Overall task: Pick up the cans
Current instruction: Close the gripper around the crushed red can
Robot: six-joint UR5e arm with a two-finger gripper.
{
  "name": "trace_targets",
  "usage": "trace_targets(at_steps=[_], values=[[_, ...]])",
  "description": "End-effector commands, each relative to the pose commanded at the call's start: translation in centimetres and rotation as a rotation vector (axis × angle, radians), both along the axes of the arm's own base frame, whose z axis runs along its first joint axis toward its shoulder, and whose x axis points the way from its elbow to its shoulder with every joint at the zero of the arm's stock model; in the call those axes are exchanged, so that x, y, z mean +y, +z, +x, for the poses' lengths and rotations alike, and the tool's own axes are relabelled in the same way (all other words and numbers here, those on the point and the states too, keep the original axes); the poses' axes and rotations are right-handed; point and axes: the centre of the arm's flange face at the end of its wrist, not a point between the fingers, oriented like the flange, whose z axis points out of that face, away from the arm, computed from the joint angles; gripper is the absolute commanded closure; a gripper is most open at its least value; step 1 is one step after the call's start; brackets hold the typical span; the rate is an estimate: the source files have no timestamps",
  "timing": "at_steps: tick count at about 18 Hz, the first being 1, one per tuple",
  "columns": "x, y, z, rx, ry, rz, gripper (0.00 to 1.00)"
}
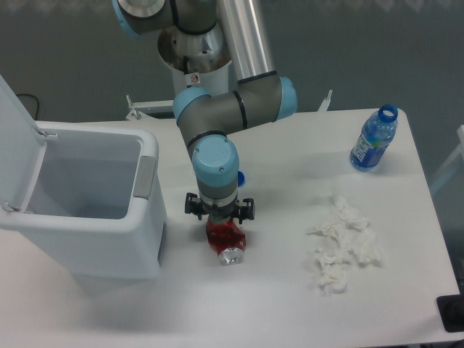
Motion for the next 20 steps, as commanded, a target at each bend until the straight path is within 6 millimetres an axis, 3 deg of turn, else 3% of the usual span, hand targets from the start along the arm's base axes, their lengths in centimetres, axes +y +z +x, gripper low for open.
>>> trace_targets(at_steps=[6, 12, 20], values=[[0.02, 0.14, -0.02, 0.001, -0.008, 0.001, 0.15], [0.02, 0.14, -0.02, 0.001, -0.011, 0.001, 0.22], [0.08, 0.33, -0.08, 0.003, -0.012, 0.003, 0.24]])
